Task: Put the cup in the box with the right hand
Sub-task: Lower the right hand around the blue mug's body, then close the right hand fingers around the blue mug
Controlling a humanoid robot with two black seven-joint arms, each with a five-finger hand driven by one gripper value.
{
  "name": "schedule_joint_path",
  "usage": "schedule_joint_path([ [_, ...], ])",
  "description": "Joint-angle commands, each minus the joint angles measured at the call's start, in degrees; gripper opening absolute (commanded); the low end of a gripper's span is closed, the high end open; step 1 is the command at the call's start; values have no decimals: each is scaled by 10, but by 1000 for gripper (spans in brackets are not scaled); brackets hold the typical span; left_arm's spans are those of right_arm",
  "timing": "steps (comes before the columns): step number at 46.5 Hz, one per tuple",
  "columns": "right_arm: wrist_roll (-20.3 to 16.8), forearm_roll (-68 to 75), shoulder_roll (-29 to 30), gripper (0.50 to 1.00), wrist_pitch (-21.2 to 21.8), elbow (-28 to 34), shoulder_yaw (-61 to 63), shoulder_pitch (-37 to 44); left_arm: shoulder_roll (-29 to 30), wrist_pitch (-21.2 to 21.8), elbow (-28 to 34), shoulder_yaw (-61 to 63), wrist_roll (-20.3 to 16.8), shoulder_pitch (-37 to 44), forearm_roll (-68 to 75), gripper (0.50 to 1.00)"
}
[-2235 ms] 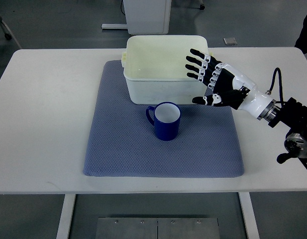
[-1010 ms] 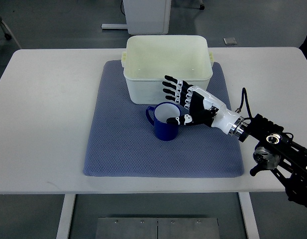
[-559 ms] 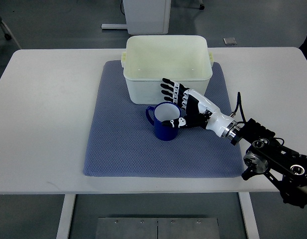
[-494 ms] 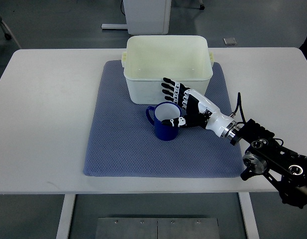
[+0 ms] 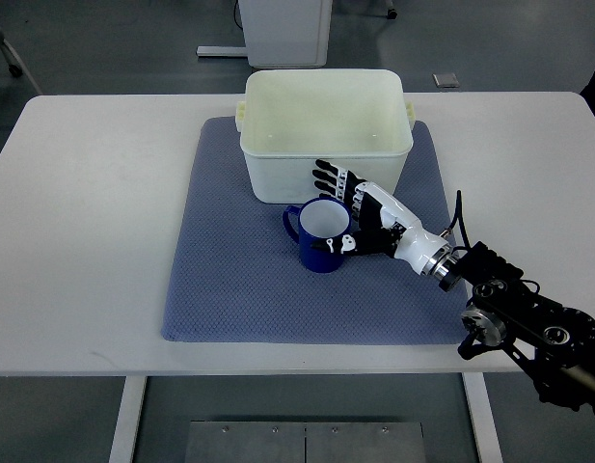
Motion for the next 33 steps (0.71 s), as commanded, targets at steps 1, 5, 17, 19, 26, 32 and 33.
schedule_joint_path([
  [1, 4, 1, 0, 998, -1, 2, 0, 0, 0, 0, 0, 0, 0, 0, 0, 1000],
  [5, 5, 1, 0, 998, -4, 0, 0, 0, 0, 0, 0, 0, 0, 0, 0, 1000],
  [17, 20, 1, 5, 998, -17, -3, -21, 0, 0, 0, 0, 0, 0, 0, 0, 1000],
  [19, 23, 1, 5, 998, -20, -4, -29, 0, 0, 0, 0, 0, 0, 0, 0, 1000],
  [26, 31, 1, 9, 998, -33, -14, -39, 0, 0, 0, 0, 0, 0, 0, 0, 1000],
  [32, 41, 1, 17, 998, -43, -27, -50, 0, 0, 0, 0, 0, 0, 0, 0, 1000],
  [33, 41, 1, 18, 998, -44, -29, -51, -1, 0, 0, 0, 0, 0, 0, 0, 1000],
])
